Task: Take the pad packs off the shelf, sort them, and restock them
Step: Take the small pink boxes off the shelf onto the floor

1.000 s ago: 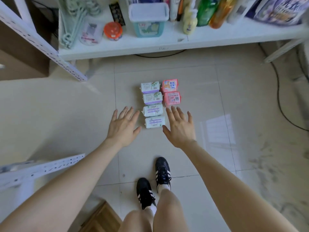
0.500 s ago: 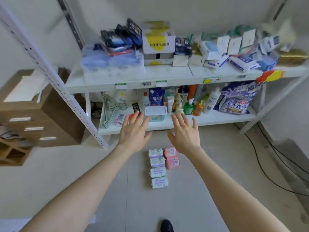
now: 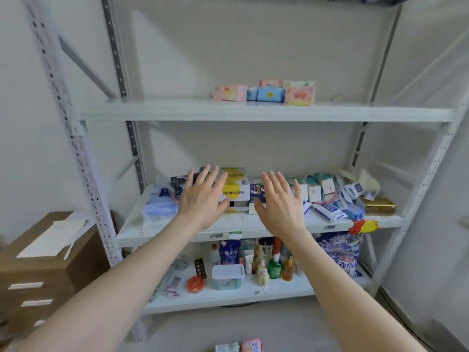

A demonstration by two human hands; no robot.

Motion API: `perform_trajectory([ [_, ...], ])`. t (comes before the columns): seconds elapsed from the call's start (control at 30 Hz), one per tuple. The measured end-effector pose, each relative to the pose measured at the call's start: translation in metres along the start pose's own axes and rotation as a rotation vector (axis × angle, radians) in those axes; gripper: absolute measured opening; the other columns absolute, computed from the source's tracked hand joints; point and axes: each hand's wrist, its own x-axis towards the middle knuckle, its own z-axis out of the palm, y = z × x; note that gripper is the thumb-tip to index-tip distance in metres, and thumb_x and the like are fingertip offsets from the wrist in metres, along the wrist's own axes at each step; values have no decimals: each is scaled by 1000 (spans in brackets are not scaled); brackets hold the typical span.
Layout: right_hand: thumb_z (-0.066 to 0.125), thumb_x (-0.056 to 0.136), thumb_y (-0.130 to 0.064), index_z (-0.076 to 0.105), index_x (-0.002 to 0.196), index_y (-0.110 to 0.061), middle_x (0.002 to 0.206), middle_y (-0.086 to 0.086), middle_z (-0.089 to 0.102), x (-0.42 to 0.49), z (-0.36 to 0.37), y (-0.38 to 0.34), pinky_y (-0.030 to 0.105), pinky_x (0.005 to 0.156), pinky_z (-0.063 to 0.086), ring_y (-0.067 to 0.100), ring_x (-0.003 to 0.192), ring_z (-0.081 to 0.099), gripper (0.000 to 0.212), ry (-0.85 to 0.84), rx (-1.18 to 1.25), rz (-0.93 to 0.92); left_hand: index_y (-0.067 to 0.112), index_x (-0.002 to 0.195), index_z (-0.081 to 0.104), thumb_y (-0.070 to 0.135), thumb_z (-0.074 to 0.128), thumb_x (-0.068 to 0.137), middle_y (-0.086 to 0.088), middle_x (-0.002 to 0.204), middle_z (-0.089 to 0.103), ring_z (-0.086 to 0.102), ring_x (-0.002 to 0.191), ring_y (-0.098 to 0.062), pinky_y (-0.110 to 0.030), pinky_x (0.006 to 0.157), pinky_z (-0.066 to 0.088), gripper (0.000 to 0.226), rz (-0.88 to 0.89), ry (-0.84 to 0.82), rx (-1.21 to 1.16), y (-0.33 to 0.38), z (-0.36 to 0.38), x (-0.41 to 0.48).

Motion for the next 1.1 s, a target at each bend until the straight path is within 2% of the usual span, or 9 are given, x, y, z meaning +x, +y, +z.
perform_trajectory([
  [0.2, 33, 97, -48, 22, 151, -16, 157, 6, 26, 41, -49, 19, 51, 117, 7, 22, 147, 18, 63, 103, -23, -12, 23, 152, 18, 59, 30, 95, -3, 161, 16, 8, 149, -22, -51, 119, 1, 69, 5, 122, 37, 5, -57, 48],
  [0.4, 33, 97, -48, 19, 151, -16, 159, 6, 22, 79, -67, 54, 50, 117, 5, 22, 148, 15, 64, 149, -31, -19, 23, 152, 16, 60, 28, 95, -3, 161, 16, 8, 149, -22, -51, 120, 2, 70, 21, 183, 62, 24, -79, 97],
  [0.7, 33, 97, -48, 17, 152, -18, 159, 6, 20, 139, -67, 136, 50, 117, 7, 22, 148, 16, 65, 178, -66, -68, 25, 152, 18, 61, 28, 94, -2, 161, 18, 10, 149, -21, -51, 118, 1, 69, -38, 251, 51, 65, -73, 180],
  [0.93, 32, 97, -49, 16, 152, -19, 160, 4, 17, 198, -43, 181, 49, 118, 7, 20, 148, 15, 65, 197, -48, -65, 26, 152, 17, 59, 29, 95, -1, 162, 13, 6, 149, -18, -48, 118, 0, 67, -53, 253, 41, 67, -54, 249],
  [1.1, 34, 96, -51, 19, 152, -20, 159, 0, 21, 245, -28, 211, 46, 118, 12, 18, 146, 18, 66, 251, 47, 0, 25, 150, 24, 54, 37, 95, 4, 158, 23, 13, 147, -16, -45, 119, 9, 63, -22, 278, -40, 58, -37, 309],
])
